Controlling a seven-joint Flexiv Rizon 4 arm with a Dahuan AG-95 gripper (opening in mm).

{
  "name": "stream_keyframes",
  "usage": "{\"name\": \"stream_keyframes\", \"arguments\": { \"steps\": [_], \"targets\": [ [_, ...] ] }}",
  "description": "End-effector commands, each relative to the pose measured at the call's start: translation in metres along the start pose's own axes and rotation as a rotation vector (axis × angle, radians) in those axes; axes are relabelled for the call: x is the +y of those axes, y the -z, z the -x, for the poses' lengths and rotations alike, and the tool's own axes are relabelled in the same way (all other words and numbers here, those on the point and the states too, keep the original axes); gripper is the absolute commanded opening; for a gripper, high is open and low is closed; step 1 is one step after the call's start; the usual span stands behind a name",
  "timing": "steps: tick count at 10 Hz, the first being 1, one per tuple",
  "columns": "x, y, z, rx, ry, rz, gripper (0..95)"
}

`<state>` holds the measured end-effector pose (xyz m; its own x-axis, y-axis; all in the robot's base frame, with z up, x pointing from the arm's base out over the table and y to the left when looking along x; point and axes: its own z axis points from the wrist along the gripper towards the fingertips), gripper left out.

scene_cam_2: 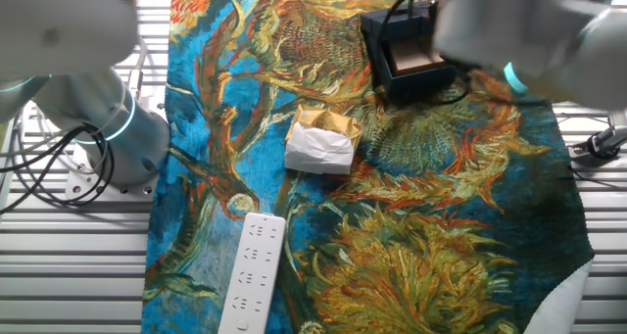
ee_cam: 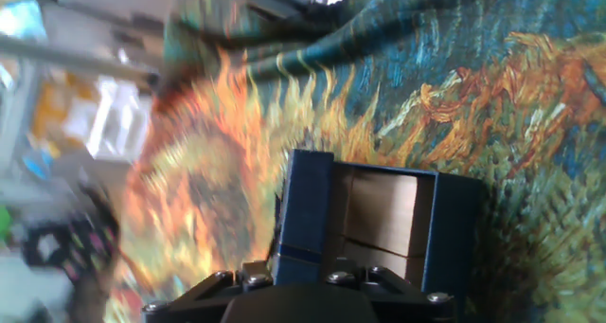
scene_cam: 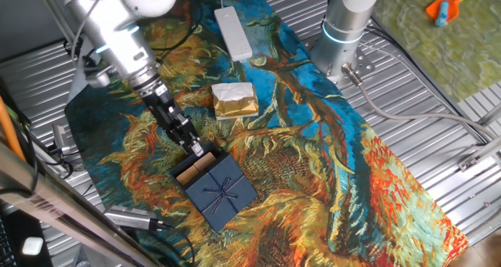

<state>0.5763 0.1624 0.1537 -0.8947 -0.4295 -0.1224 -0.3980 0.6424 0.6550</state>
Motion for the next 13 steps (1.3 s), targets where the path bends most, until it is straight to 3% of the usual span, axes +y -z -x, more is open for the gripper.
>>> {"name": "stream_keyframes", "arguments": {
  "steps": [1, 2, 3, 4, 6, 8, 13],
  "targets": [
    [-0.0005, 0.0004, -0.0013, 0.060, 0.072, -0.036, 38.0],
    [-0.0005, 0.0004, -0.0013, 0.066, 0.081, -0.047, 38.0],
    [-0.0005, 0.0004, -0.0013, 0.102, 0.126, -0.111, 38.0],
    [-0.0005, 0.0004, -0.0013, 0.118, 0.151, -0.138, 38.0],
    [-0.0005, 0.0004, -0.0013, 0.126, 0.167, -0.155, 38.0],
    [-0.0005, 0.0004, -0.0013, 0.116, 0.164, -0.151, 38.0],
    [-0.0005, 0.0004, -0.0013, 0.043, 0.125, -0.027, 38.0]
  ]
}}
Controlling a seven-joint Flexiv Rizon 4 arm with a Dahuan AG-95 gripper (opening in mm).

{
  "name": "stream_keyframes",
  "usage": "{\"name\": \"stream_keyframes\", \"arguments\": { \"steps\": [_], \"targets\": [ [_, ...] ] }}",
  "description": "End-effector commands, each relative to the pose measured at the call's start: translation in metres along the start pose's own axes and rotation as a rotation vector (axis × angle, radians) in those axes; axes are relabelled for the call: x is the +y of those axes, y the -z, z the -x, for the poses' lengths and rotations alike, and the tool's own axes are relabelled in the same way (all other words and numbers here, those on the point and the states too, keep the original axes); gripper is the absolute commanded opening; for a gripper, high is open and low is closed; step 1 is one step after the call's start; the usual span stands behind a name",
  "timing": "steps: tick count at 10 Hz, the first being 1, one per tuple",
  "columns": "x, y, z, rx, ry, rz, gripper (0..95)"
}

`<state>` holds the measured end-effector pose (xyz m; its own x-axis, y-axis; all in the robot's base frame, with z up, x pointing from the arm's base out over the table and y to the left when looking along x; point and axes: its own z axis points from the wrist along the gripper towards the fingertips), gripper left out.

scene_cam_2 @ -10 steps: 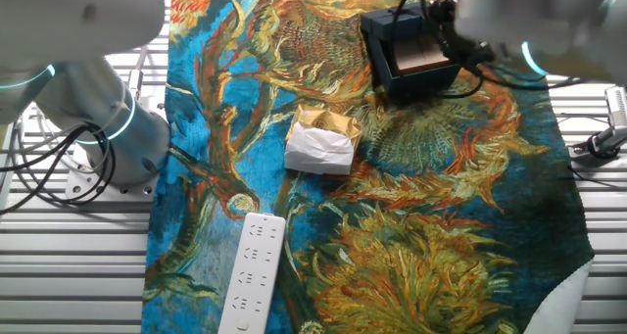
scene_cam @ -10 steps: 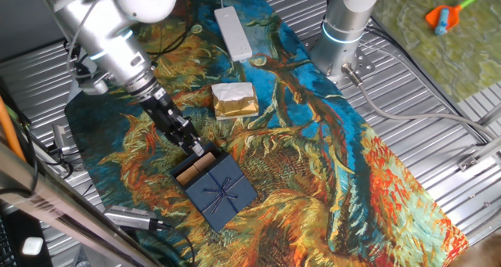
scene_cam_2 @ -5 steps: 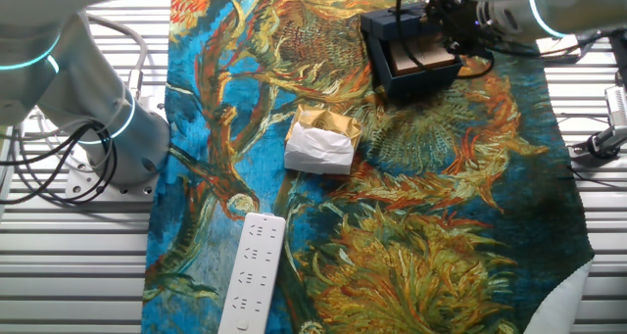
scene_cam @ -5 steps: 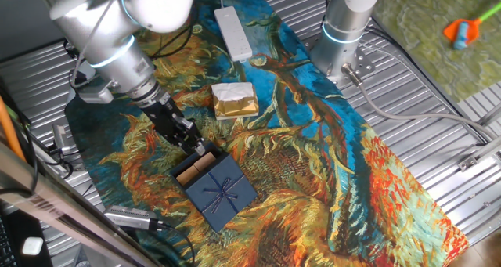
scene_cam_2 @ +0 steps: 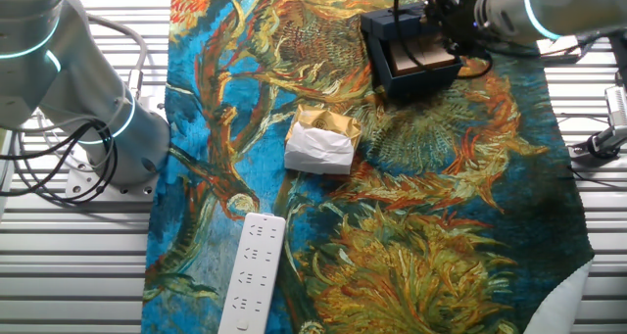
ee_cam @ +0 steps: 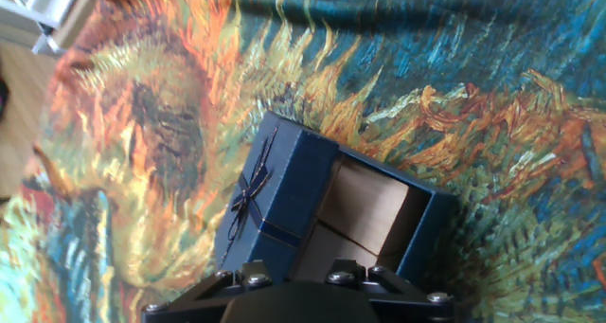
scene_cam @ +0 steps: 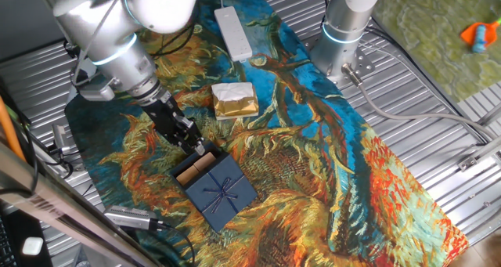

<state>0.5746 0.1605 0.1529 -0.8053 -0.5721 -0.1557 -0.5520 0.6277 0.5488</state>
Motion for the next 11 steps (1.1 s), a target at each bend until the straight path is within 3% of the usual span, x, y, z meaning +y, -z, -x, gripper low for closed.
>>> {"name": "stream_keyframes", "arguments": {
  "steps": [1, 8, 9, 11],
  "targets": [
    [0.0004, 0.0002, 0.0012, -0.043, -0.029, 0.088, 38.0],
    [0.0004, 0.0002, 0.0012, -0.091, -0.032, 0.144, 38.0],
    [0.0004, 0.0002, 0.0012, -0.096, -0.028, 0.145, 57.0],
    [0.0004, 0.0002, 0.0012, -0.108, -0.024, 0.149, 57.0]
  ]
}}
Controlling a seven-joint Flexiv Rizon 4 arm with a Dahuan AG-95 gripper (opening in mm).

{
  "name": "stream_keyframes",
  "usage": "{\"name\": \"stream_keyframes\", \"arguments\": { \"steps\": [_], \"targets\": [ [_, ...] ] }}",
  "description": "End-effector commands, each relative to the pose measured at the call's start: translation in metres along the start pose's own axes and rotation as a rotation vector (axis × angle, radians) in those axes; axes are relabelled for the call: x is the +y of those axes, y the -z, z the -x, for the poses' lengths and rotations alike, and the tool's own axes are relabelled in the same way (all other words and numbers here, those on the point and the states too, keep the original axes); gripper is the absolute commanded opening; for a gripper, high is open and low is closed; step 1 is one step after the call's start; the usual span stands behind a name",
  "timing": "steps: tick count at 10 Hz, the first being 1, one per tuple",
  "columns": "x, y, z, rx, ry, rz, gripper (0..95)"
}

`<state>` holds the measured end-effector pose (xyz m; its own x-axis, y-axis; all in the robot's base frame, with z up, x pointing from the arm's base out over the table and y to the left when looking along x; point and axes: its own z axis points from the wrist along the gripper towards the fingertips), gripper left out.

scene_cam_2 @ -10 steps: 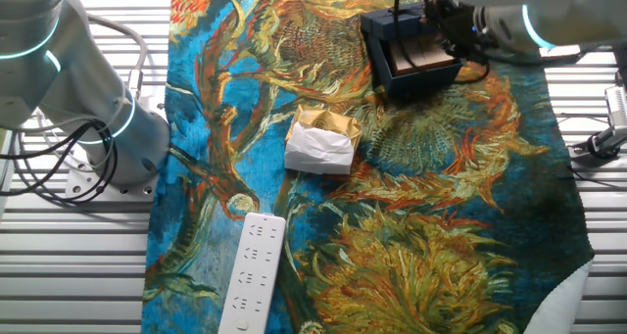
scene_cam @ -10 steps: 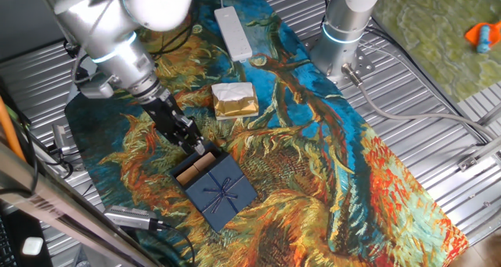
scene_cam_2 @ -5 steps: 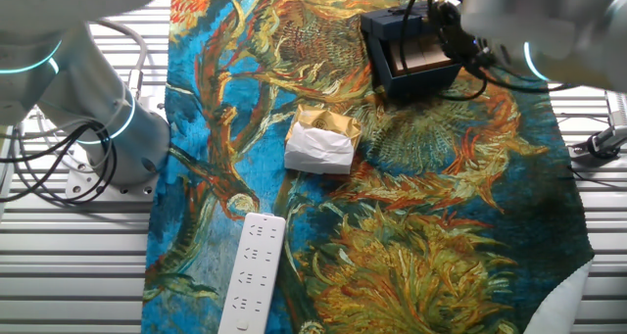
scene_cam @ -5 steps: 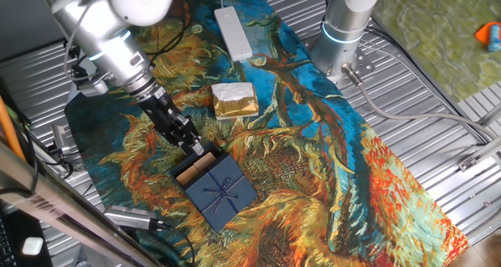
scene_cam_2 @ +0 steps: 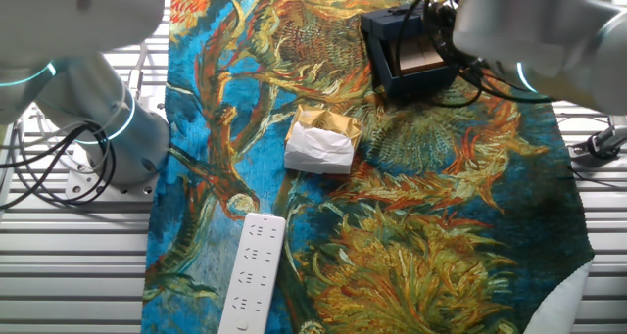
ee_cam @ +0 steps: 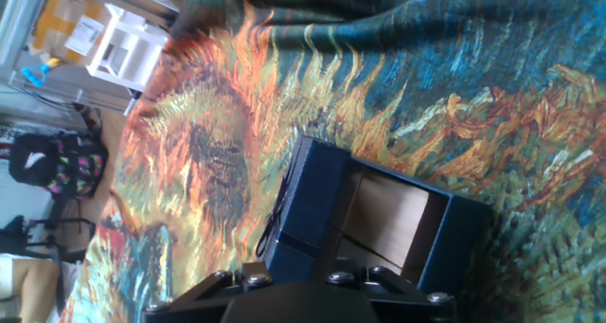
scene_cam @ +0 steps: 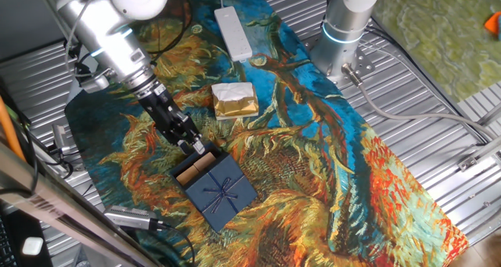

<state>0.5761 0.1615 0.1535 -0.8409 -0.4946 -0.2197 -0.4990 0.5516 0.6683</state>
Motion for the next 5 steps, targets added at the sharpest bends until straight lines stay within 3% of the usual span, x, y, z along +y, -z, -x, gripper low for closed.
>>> {"name": "stream_keyframes", "arguments": {
  "steps": [1, 5],
  "targets": [
    [0.0002, 0.0000, -0.0008, -0.008, 0.002, 0.004, 57.0],
    [0.0002, 0.0000, -0.0008, -0.021, 0.004, 0.004, 57.0]
  ]
}}
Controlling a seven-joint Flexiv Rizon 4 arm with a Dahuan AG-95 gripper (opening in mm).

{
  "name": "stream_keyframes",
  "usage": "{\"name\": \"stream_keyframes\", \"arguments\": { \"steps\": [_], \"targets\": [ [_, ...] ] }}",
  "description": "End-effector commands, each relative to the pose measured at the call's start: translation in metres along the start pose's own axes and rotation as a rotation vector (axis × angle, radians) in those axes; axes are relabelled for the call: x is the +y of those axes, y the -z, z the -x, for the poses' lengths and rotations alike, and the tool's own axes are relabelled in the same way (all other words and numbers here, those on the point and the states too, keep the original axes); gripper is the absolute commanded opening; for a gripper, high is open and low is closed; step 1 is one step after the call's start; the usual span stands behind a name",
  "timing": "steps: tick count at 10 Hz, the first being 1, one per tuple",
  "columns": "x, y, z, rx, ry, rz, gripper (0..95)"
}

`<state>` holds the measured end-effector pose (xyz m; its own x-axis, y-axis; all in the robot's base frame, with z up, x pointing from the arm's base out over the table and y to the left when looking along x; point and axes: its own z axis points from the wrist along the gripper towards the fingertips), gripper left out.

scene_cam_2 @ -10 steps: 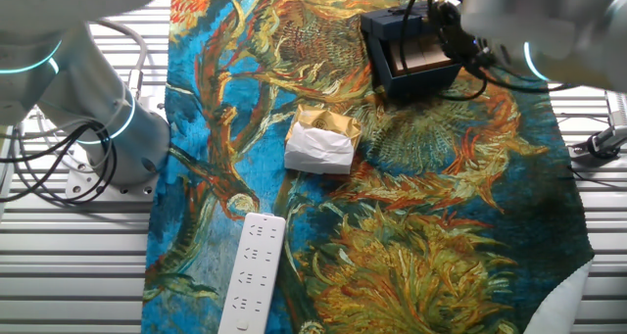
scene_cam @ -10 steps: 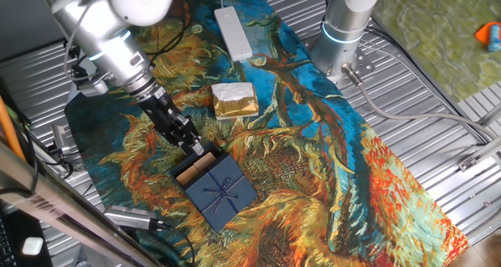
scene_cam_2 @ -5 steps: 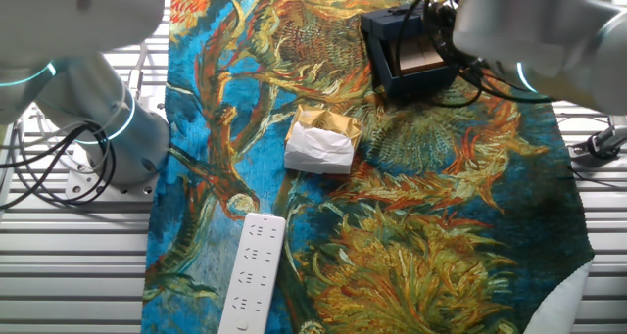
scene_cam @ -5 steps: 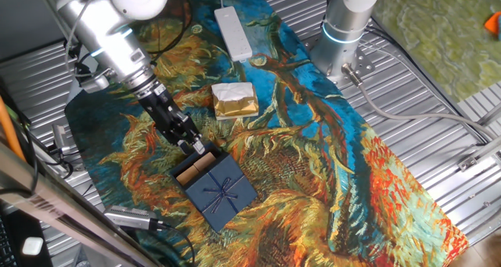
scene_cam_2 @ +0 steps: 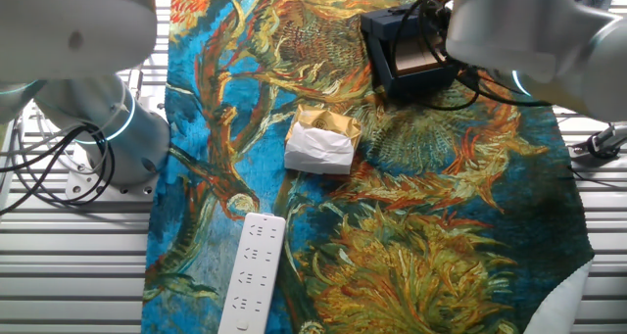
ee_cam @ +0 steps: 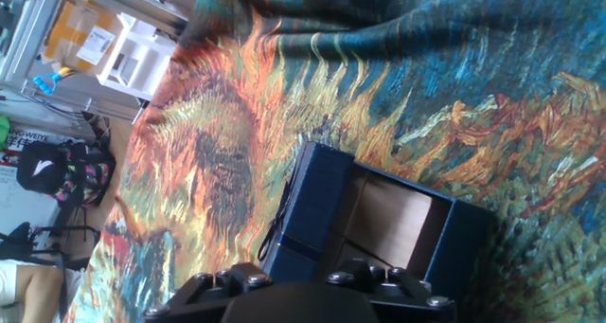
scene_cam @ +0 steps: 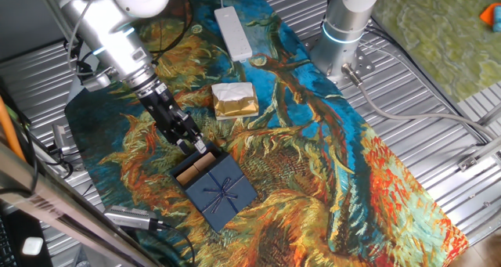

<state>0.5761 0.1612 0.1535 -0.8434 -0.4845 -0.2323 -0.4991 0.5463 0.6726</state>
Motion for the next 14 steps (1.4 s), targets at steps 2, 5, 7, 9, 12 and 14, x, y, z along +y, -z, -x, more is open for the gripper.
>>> {"name": "stream_keyframes", "arguments": {
  "steps": [2, 5, 7, 9, 12, 14],
  "targets": [
    [0.0004, -0.0002, -0.0005, -0.019, 0.005, -0.002, 57.0],
    [0.0004, -0.0002, -0.0005, -0.026, -0.004, -0.004, 57.0],
    [0.0004, -0.0002, -0.0005, -0.021, -0.013, -0.005, 57.0],
    [0.0004, -0.0002, -0.0005, -0.017, -0.020, -0.007, 57.0],
    [0.0004, -0.0002, -0.0005, 0.037, 0.006, -0.086, 57.0],
    [0.0004, -0.0002, -0.0005, 0.089, 0.053, -0.164, 57.0]
  ]
}}
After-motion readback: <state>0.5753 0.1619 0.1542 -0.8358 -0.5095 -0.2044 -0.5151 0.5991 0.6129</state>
